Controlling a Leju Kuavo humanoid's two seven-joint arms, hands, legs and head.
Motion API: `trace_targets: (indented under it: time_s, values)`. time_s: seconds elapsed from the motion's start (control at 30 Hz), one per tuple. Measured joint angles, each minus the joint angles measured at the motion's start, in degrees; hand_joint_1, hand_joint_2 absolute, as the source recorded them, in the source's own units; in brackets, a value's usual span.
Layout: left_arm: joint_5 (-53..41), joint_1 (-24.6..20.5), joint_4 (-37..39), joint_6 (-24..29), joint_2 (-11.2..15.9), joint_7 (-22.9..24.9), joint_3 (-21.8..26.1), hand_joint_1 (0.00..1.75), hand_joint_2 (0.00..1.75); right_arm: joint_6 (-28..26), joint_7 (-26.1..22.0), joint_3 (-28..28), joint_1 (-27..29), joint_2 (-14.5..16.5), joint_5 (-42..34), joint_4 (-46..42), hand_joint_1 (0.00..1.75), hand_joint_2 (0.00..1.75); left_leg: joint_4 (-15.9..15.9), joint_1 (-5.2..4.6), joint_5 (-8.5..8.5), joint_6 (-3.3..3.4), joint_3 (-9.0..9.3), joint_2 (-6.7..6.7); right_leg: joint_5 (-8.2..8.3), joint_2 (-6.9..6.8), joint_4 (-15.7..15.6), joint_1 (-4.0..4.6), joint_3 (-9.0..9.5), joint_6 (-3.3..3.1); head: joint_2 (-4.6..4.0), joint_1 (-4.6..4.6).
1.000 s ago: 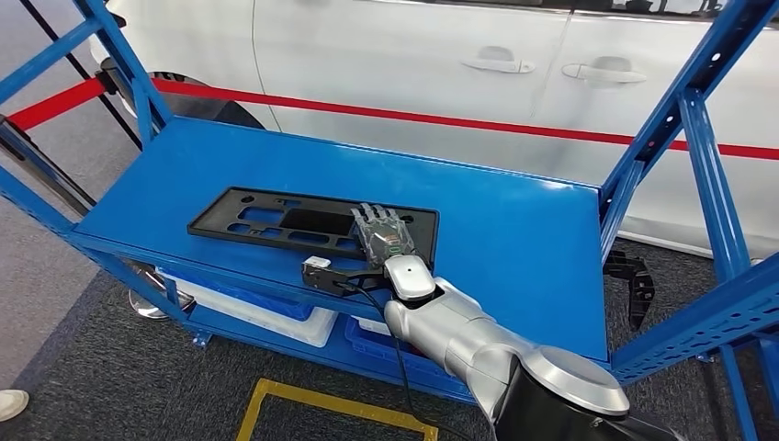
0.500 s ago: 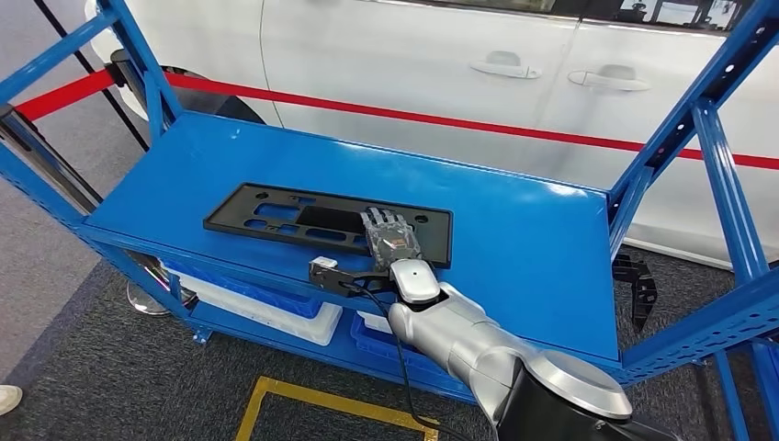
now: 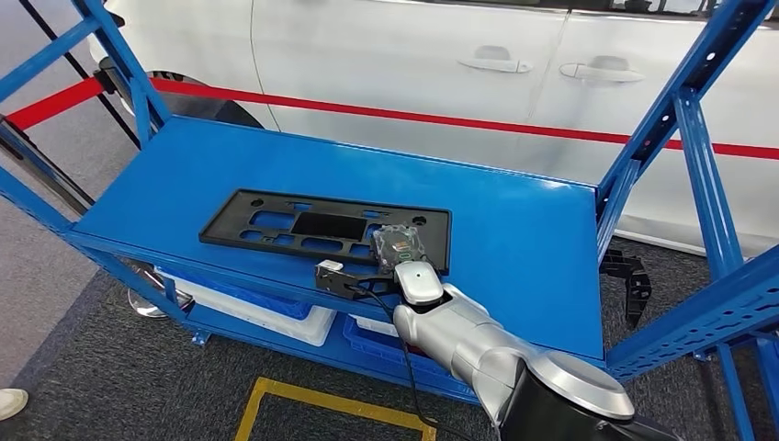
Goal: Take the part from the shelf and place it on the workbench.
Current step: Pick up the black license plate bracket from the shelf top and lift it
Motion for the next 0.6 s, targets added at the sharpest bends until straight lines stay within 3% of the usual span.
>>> trace_targets:
  time_s: [0.03, 0.1, 0.2, 0.27, 0.3, 0.37, 0.4, 0.43, 0.47, 0.5, 0.53, 0.6]
  values:
    - [0.00, -0.01, 0.00, 0.00, 0.01, 0.00, 0.00, 0.00, 0.00, 0.01, 0.00, -0.01, -0.04, 0.00, 0.03, 0.00, 1.75, 1.75, -4.10, 0.00, 1.94, 0.20, 1.85, 0.01, -0.10, 0.05, 0.05, 0.01, 0.10, 0.13, 0.00, 0.01]
    - [0.00, -0.11, 0.00, 0.00, 0.01, -0.02, -0.01, 0.00, 0.00, 0.01, 0.03, -0.03, -0.05, -0.05, 0.04, 0.03, 1.75, 1.75, -10.69, -0.18, 4.18, 0.71, 4.89, -0.01, -0.24, 0.15, 0.24, 0.20, 0.05, 0.57, 0.00, 0.04]
    - [0.00, -0.10, 0.00, 0.00, 0.01, -0.04, -0.02, 0.00, 0.00, -0.02, 0.07, -0.09, -0.04, -0.19, 0.06, 0.09, 1.75, 1.75, -12.20, -0.39, 4.35, 1.65, 5.41, -0.09, -0.06, 0.23, 0.12, 0.34, -0.14, 1.41, -0.01, 0.10]
    - [0.00, -0.08, 0.00, 0.00, -0.01, -0.04, -0.02, 0.00, 0.00, -0.01, 0.07, -0.14, -0.05, -0.31, 0.05, 0.11, 1.75, 1.75, -12.67, -0.18, 4.71, 2.43, 5.57, 0.02, -0.99, 0.22, 1.17, 0.26, -0.49, 1.98, -0.01, 0.12]
    - [0.00, -0.12, 0.00, 0.00, -0.02, -0.04, -0.02, 0.00, 0.00, 0.01, 0.06, -0.15, -0.03, -0.39, 0.05, 0.13, 1.75, 1.75, -12.89, -0.05, 4.90, 2.77, 5.61, 0.08, -2.33, 0.21, 3.12, 0.24, -1.35, 2.23, 0.00, 0.13]
    - [0.00, -0.15, 0.00, -0.03, -0.03, -0.04, -0.02, 0.00, 0.00, 0.05, 0.03, -0.20, 0.18, -0.61, 0.03, 0.17, 1.75, 1.75, -12.94, -0.08, 5.02, 3.07, 5.46, 0.13, -6.09, 0.17, 10.38, 0.16, -4.80, 2.49, 0.00, 0.16]
    - [0.00, -0.11, 0.00, -0.06, -0.03, -0.04, -0.02, 0.00, 0.00, 0.10, 0.03, -0.24, 0.36, -0.72, 0.01, 0.18, 1.75, 1.75, -12.92, -0.11, 5.04, 3.10, 5.40, 0.14, -7.37, 0.17, 13.95, 0.14, -6.54, 2.57, 0.00, 0.15]
    - [0.00, -0.06, 0.00, -0.13, -0.03, -0.04, -0.02, 0.00, 0.00, 0.17, 0.06, -0.29, 0.52, -0.83, -0.03, 0.20, 1.75, 1.75, -12.89, -0.14, 5.03, 3.12, 5.39, 0.13, -7.65, 0.16, 16.07, 0.14, -7.61, 2.58, -0.01, 0.15]
    - [0.00, -0.04, 0.00, -0.19, -0.03, -0.05, -0.02, 0.00, 0.00, 0.25, 0.10, -0.36, 0.63, -0.92, -0.08, 0.21, 1.75, 1.75, -12.84, -0.16, 5.00, 3.12, 5.44, 0.09, -6.76, 0.16, 15.95, 0.15, -7.61, 2.52, -0.01, 0.15]
    - [-0.01, -0.03, 0.00, -0.26, -0.03, -0.06, -0.02, 0.00, 0.00, 0.32, 0.14, -0.43, 0.67, -0.97, -0.14, 0.21, 1.75, 1.75, -12.79, -0.17, 4.94, 3.08, 5.55, 0.03, -4.89, 0.16, 13.44, 0.16, -6.42, 2.34, -0.01, 0.16]
    - [-0.03, -0.05, 0.00, -0.34, -0.03, -0.09, -0.03, 0.00, 0.00, 0.33, 0.18, -0.50, 0.66, -1.01, -0.19, 0.22, 1.75, 1.75, -12.74, -0.19, 4.86, 3.02, 5.67, -0.05, -2.69, 0.16, 9.56, 0.19, -4.54, 2.06, -0.01, 0.16]
    - [-0.08, -0.10, 0.00, -0.48, -0.03, -0.19, -0.04, 0.00, 0.00, 0.17, 0.17, -0.58, 0.55, -1.07, -0.33, 0.21, 1.75, 1.75, -12.53, -0.43, 4.63, 2.64, 5.73, -0.24, -0.10, 0.17, 2.41, 0.43, -1.14, 1.51, 0.00, 0.14]
